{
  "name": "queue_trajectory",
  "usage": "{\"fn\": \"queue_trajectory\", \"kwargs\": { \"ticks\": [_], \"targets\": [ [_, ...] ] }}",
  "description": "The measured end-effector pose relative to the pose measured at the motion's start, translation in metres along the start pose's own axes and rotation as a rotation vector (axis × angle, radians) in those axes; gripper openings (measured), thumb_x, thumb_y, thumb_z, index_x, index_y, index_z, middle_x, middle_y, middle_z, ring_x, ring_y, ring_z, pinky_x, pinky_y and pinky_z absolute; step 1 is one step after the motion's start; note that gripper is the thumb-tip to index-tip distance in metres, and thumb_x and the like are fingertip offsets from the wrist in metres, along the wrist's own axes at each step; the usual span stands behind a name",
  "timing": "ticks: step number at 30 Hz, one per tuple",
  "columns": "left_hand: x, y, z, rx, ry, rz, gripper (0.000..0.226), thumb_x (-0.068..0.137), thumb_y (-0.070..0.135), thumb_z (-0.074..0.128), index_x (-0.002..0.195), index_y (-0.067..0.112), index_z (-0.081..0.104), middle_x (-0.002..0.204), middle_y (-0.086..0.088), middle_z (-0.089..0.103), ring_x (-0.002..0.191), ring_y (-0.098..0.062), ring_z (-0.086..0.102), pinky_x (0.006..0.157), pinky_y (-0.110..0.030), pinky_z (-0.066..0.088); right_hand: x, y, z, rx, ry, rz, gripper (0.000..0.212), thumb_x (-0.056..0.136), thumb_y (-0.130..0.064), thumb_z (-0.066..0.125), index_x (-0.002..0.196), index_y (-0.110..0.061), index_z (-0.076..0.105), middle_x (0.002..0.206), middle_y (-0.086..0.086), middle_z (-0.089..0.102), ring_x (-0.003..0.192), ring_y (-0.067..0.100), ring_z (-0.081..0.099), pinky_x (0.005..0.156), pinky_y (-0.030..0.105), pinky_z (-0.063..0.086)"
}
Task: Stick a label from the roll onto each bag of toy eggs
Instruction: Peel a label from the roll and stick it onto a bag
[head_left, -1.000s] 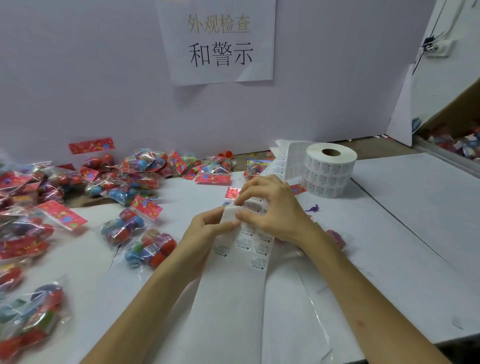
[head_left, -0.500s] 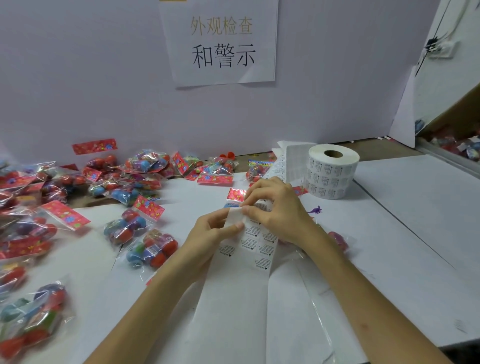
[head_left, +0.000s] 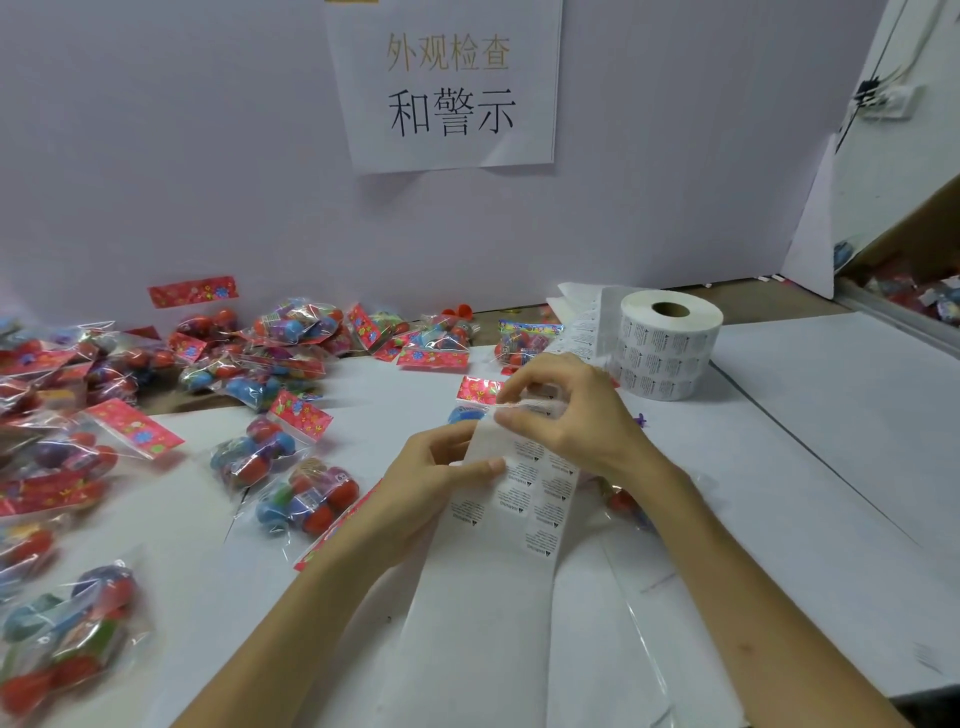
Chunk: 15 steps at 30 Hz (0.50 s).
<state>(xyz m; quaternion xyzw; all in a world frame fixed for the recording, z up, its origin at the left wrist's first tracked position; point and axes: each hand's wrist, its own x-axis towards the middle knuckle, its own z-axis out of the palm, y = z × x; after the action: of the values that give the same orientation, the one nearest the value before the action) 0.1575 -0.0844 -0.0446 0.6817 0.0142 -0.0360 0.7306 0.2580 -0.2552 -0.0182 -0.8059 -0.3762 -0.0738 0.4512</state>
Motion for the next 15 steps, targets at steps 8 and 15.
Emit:
{"fn": "queue_trajectory", "kwargs": {
  "ticks": [8,15],
  "targets": [
    [-0.0013,0.0008,0.0002,-0.062,-0.015,-0.036,0.028,0.096,0.003,0.064,0.120,0.015,0.074,0.117,-0.017,0.075,0.100,-0.039,0.074,0.074,-0.038,0.061,0.0021,0.0036,0.0016,0.029,-0.079,0.114,0.009,0.079,-0.031,0.085,0.085,-0.029,0.078,0.100,-0.015,0.068,0.098,0.002,0.061,0.085,0.023,0.050],
    [-0.0003,0.0003,-0.0014,-0.057,-0.046,-0.069,0.029,0.096,0.003,0.066,0.120,0.016,0.074,0.118,-0.015,0.075,0.099,-0.037,0.075,0.071,-0.035,0.060,0.0027,0.0070,0.0014,0.113,-0.116,0.208,0.003,0.083,-0.029,0.082,0.085,-0.028,0.080,0.094,-0.014,0.072,0.091,0.003,0.066,0.079,0.023,0.053]
  ]
}}
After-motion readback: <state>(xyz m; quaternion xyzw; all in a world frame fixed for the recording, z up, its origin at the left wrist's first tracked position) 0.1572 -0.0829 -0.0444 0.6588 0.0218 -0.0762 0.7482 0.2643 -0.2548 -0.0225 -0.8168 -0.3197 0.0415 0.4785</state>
